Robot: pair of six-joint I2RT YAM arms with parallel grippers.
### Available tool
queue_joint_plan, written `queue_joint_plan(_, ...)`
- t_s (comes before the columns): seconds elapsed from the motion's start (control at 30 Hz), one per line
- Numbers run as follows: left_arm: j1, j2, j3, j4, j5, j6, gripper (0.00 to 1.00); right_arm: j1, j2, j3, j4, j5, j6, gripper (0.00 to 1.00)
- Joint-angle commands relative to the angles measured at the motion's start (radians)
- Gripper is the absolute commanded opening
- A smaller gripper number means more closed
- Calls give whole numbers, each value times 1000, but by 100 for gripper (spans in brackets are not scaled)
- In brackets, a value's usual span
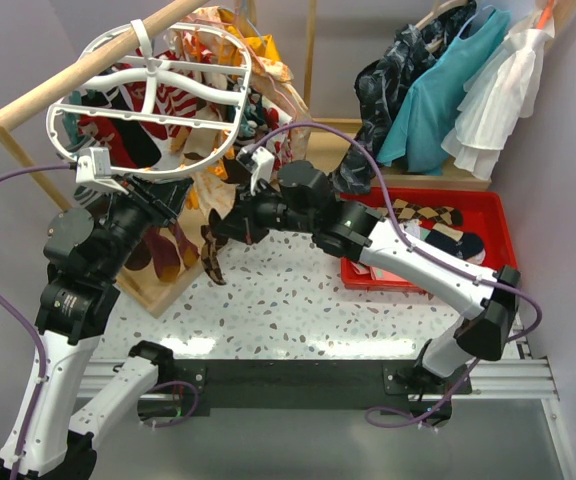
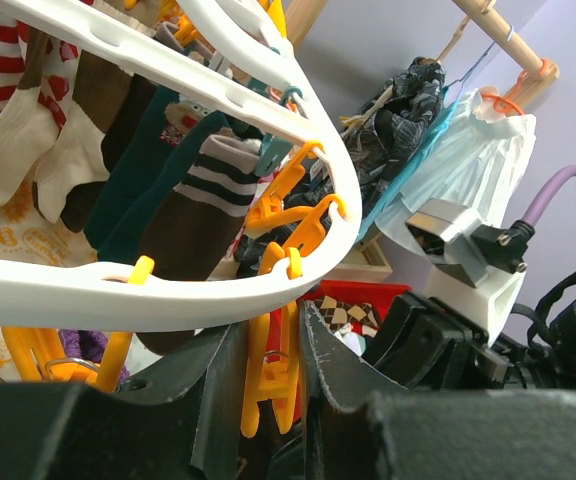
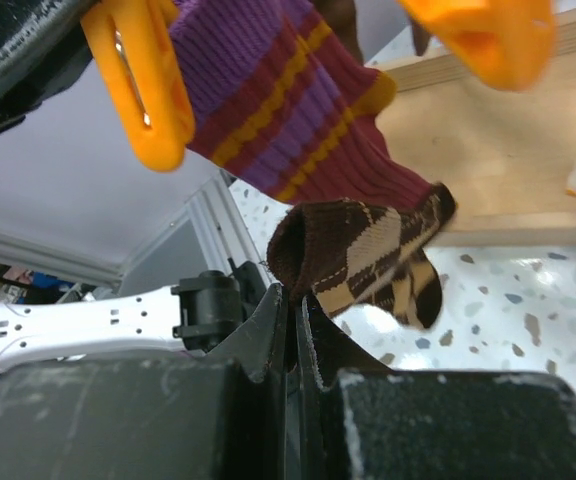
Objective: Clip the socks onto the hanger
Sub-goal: Clamp the sock onto the hanger.
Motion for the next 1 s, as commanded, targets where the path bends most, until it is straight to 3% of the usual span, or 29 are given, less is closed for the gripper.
queue_joint_plan(0.0, 4, 1, 3, 31, 34, 1, 0, 29, 27, 92, 74, 11, 29, 0)
queue_joint_plan(0.97, 4, -8, -34, 48, 31, 56, 0, 60, 91, 202, 117, 10, 53, 0)
